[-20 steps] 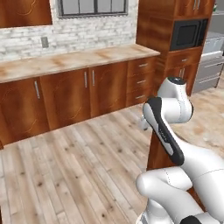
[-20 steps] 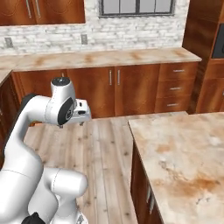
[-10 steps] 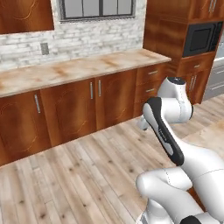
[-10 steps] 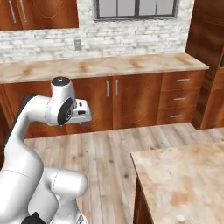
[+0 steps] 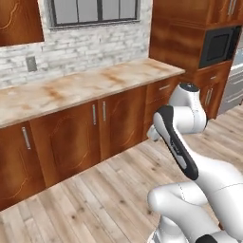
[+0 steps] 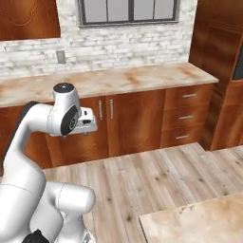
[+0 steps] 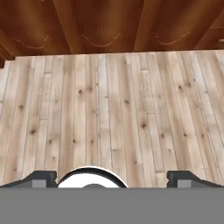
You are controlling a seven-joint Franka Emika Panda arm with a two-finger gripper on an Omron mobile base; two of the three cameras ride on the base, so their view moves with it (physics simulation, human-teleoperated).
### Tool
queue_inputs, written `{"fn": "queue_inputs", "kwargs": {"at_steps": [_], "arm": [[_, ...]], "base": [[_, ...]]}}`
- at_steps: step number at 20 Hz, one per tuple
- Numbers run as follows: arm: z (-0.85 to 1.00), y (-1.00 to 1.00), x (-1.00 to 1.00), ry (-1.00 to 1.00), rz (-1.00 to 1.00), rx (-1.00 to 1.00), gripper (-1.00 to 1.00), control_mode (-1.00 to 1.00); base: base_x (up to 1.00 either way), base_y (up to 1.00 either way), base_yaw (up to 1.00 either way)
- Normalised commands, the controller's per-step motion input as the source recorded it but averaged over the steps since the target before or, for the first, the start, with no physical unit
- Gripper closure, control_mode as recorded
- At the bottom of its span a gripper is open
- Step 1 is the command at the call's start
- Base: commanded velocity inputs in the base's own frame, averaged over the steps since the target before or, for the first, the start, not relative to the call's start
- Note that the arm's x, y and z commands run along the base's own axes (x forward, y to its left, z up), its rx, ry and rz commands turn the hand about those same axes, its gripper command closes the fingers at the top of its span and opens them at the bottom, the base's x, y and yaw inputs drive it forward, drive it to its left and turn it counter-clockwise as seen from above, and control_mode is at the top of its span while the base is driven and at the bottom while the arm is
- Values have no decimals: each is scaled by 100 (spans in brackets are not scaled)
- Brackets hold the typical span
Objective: Take a sugar cube from the saucer and place it inside the coffee. Then, grab milk from the fridge and place it next to the coffee on the counter to sweeten the coffee.
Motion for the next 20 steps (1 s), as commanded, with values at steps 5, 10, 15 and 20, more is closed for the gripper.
{"fn": "queue_inputs", "kwargs": {"at_steps": [5,10,15,20], "arm": [[0,0,0,0,0,0,-100,100],[0,0,0,0,0,0,-100,100],[0,0,0,0,0,0,-100,100],[0,0,0,0,0,0,-100,100]], "base": [[100,-6,-35],[100,-6,-43],[100,-15,-43],[100,-24,-45]]}}
